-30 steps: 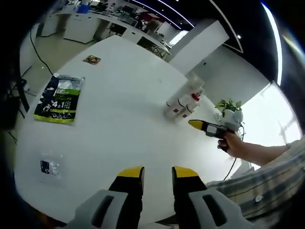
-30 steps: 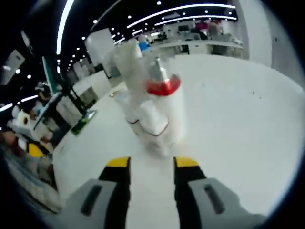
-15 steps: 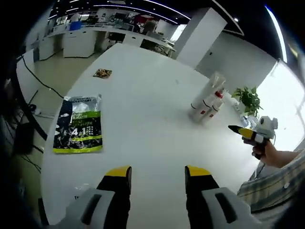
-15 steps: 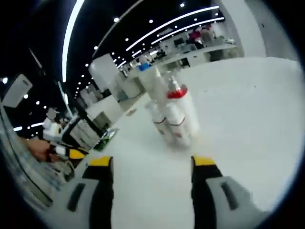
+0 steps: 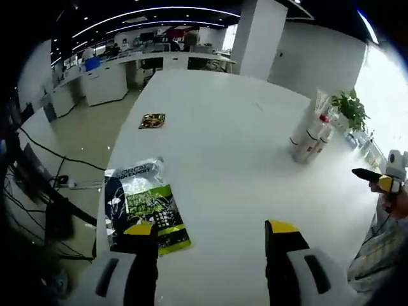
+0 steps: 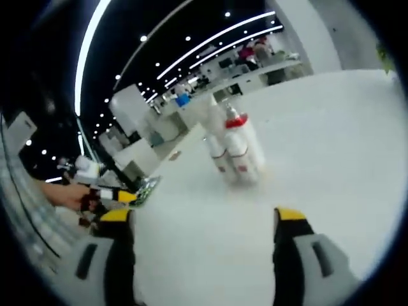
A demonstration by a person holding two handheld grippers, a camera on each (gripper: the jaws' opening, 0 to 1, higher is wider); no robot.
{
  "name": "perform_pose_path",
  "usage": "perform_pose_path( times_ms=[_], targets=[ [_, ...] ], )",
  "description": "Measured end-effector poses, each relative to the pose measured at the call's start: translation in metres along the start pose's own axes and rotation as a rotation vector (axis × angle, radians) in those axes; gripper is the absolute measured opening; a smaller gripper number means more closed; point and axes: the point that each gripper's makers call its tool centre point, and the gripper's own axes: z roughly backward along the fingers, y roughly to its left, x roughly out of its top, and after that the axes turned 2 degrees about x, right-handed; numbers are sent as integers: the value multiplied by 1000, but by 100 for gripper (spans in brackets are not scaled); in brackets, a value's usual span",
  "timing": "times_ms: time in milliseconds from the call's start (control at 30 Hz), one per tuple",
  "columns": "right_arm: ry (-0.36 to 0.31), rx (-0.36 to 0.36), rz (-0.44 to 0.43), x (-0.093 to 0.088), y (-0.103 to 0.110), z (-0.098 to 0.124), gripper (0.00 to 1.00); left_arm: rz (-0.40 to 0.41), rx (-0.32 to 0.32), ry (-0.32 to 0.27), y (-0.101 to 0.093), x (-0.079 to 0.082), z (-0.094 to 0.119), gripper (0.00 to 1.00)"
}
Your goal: Arrange the skincare products in the storage area until every visible bottle or jar stands upright without overlapping.
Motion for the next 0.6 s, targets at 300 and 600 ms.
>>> perform_pose_path(
  times_ms=[300,600],
  targets=[
    [-6,-8,18,-3,8,14,99,53,147,12,49,2,-20,80],
    [18,-25,-1,-10,6,20,99,57,241,16,76,0,-36,97]
  ],
)
